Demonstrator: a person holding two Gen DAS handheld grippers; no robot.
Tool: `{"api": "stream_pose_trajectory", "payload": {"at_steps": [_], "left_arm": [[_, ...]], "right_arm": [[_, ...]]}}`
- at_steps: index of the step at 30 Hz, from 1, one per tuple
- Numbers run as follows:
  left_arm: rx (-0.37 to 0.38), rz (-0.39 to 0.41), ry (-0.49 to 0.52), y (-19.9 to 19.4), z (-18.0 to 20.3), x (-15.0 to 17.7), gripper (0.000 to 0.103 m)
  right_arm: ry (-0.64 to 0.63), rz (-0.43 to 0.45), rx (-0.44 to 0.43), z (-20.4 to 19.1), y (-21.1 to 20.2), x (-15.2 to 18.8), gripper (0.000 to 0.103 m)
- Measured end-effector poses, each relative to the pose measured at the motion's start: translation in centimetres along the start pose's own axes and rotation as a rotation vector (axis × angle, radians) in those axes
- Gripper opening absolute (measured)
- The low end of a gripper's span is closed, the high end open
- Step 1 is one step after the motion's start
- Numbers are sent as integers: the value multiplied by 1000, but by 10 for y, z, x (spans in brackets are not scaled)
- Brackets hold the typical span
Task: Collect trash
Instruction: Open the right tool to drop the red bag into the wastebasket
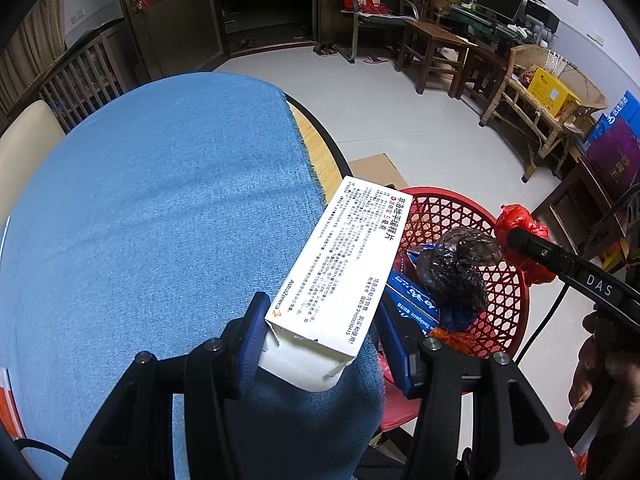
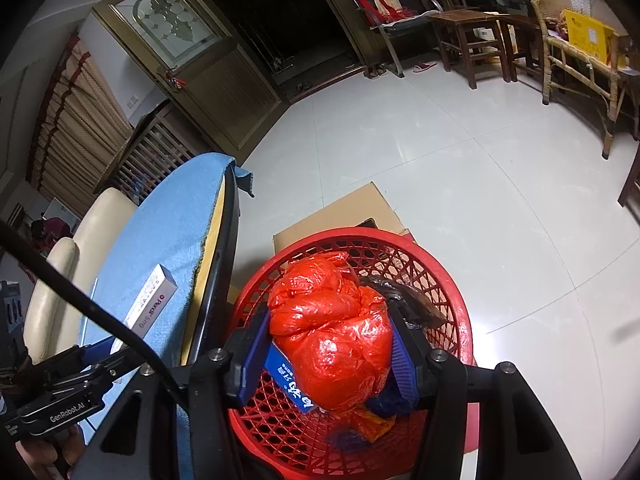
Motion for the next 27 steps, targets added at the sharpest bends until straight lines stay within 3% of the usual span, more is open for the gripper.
{"api": "stream_pose_trajectory", "payload": {"at_steps": [7, 12, 27], "left_arm": [[9, 0, 11, 1, 6, -1, 55], [18, 0, 25, 2, 15, -3, 55], [59, -29, 97, 16, 60, -7, 55]], "right_arm": [[0, -7, 1, 1, 3, 2, 58], [52, -39, 22, 13, 9, 7, 75], [152, 16, 37, 47, -11, 2, 75]]}}
Point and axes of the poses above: each gripper's, at about its wrist camera, not at the fingertips, and y roughly the way its jaws point, z to its right, x to its underside, the point moved 8 cm from there along y, roughly the way its jaws point, and after that the axes turned 1 degree about -x, right-handed, at the moved point
